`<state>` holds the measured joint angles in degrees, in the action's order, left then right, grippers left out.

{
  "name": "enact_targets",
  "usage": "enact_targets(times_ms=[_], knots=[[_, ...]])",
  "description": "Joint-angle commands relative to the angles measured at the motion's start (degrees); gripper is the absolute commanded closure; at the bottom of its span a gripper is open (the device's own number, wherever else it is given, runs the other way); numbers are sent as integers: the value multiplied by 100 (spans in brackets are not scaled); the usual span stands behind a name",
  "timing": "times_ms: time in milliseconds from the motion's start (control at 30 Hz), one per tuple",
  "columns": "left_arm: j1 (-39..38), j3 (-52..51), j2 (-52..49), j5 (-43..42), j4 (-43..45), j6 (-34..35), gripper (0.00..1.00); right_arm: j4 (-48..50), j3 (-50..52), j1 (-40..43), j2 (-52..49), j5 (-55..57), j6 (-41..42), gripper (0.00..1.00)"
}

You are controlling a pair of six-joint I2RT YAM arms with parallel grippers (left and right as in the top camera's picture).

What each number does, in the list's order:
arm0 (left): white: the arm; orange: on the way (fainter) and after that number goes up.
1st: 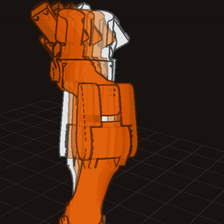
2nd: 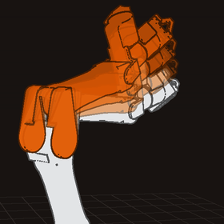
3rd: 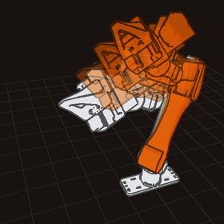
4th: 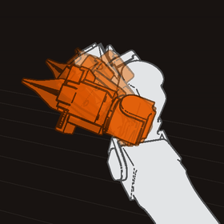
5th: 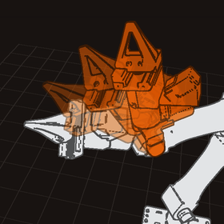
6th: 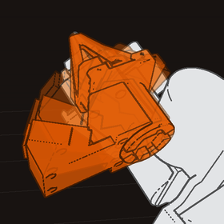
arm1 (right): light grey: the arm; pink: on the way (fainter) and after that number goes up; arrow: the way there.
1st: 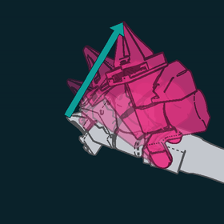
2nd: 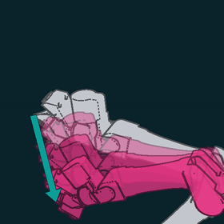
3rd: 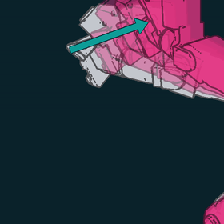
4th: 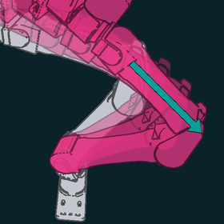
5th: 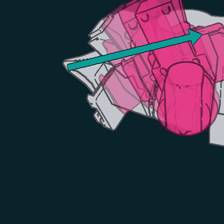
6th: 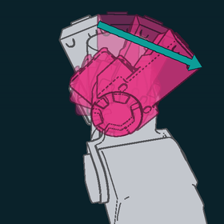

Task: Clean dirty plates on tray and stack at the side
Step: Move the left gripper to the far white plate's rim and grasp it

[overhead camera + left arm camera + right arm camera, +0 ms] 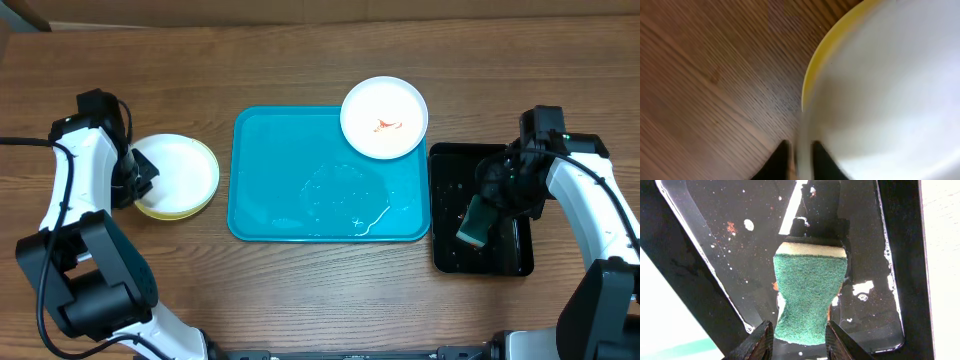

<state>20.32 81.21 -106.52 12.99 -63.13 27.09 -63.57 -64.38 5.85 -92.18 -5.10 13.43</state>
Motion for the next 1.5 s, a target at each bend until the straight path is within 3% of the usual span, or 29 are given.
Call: enact_targets(times_ms=[0,100,233,367,467,533,733,1000,1267,1467], knots=[[37,101,-59,-37,0,-35,58,24,33,-35,109,59,-22,64],[35,125,-50,-44,-33,-31,51,26,31,-35,109,59,-24,64],[26,256,63,-138,-155,-28,51,26,31,-35,109,61,-22,64],[-28,463,306,-435,-264,-35,57,39,31,-35,109,59,-22,62],[-122,498,551,-951,-249,-142,68,44,31,-35,109,59,-22,61],[-229,498,688,-1259,-247,-201,68,48,31,-35,109,59,-22,60],[-1005,498,839,-1856,-278,-804,61,177,31,-35,109,57,-13,53],[-2330,494,837,-1858,-195,-848,39,367,33,-35,59,50,26,53],[-3348,494,837,-1860,708,-935,22,264,103,-35,50,55,26,53],[-3705,494,837,-2109,1272,-1010,18,479,540,-35,50,39,26,52]])
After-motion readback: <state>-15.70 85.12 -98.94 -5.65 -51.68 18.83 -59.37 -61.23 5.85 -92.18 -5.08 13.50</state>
